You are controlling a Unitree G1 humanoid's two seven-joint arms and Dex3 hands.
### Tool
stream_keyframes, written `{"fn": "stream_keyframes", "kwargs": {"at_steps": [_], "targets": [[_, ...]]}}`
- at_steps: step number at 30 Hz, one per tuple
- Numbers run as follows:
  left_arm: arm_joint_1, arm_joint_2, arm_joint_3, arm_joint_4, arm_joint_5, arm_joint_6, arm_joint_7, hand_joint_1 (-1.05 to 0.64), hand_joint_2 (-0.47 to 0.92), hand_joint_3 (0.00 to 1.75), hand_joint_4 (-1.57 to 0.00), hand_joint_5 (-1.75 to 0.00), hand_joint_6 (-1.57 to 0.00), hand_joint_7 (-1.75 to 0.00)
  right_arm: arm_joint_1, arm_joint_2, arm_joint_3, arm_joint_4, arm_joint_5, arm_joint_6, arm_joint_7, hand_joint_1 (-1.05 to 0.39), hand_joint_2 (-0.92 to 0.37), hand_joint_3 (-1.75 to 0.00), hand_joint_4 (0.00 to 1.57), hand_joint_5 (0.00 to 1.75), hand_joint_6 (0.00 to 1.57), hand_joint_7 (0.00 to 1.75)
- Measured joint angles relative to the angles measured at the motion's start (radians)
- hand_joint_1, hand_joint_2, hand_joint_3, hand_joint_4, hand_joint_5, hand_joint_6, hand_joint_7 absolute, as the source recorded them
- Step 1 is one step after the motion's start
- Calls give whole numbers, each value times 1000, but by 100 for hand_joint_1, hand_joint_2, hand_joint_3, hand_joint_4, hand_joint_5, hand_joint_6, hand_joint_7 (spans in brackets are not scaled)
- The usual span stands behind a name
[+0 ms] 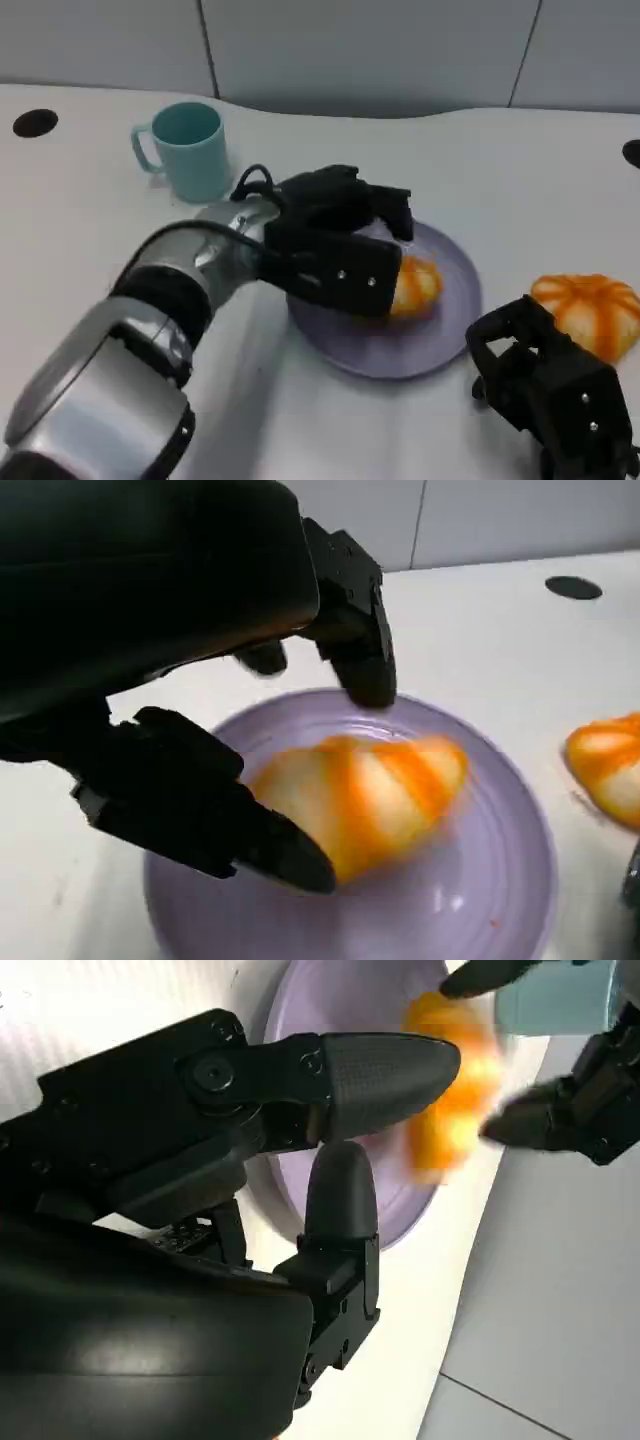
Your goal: Grasp the bread from the table and place it into the plate.
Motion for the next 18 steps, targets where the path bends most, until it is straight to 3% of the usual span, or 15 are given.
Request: {"fn": "stream_keyframes", "kwargs": {"at_steps": [8, 18], "targets": [[-10, 4, 7, 0, -8, 0, -26, -88, 91, 2, 0, 0, -1, -8, 0, 0, 0, -2, 1, 5, 0, -24, -92, -43, 60, 175, 35, 174], [48, 106, 270, -64, -335, -56, -292, -81, 92, 3, -2, -1, -6, -9, 0, -6, -9, -3, 4, 5, 5, -23, -92, -44, 58, 175, 33, 174]]}}
